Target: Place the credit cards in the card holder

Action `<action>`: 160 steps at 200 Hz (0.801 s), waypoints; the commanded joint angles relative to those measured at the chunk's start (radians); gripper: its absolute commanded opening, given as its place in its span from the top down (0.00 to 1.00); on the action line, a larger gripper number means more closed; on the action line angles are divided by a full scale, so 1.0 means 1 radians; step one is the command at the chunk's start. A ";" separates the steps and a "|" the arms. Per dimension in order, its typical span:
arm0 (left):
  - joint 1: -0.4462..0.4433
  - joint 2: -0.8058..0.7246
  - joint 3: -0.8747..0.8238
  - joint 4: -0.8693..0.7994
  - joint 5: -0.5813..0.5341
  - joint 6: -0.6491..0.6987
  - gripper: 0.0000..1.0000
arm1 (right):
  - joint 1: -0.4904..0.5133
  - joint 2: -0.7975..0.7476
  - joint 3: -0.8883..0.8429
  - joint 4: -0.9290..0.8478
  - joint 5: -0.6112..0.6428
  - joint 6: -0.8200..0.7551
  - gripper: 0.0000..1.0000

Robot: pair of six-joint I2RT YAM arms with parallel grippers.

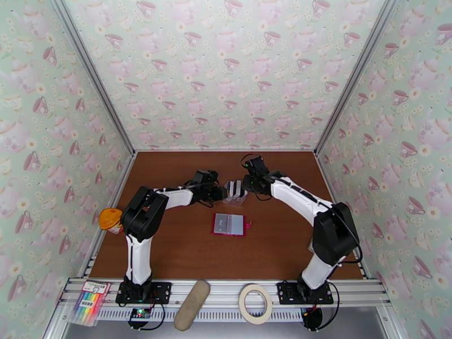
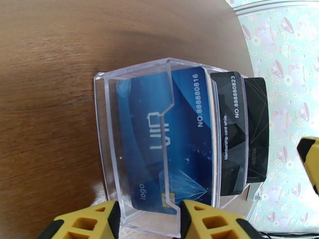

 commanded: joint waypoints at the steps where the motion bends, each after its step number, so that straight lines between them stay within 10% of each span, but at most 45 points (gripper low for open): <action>1: -0.010 0.034 0.013 -0.037 0.008 0.004 0.56 | 0.020 0.041 0.056 -0.081 0.072 -0.040 0.56; 160: -0.010 0.030 0.006 -0.024 0.025 -0.003 0.56 | 0.116 0.250 0.242 -0.243 0.272 -0.088 0.56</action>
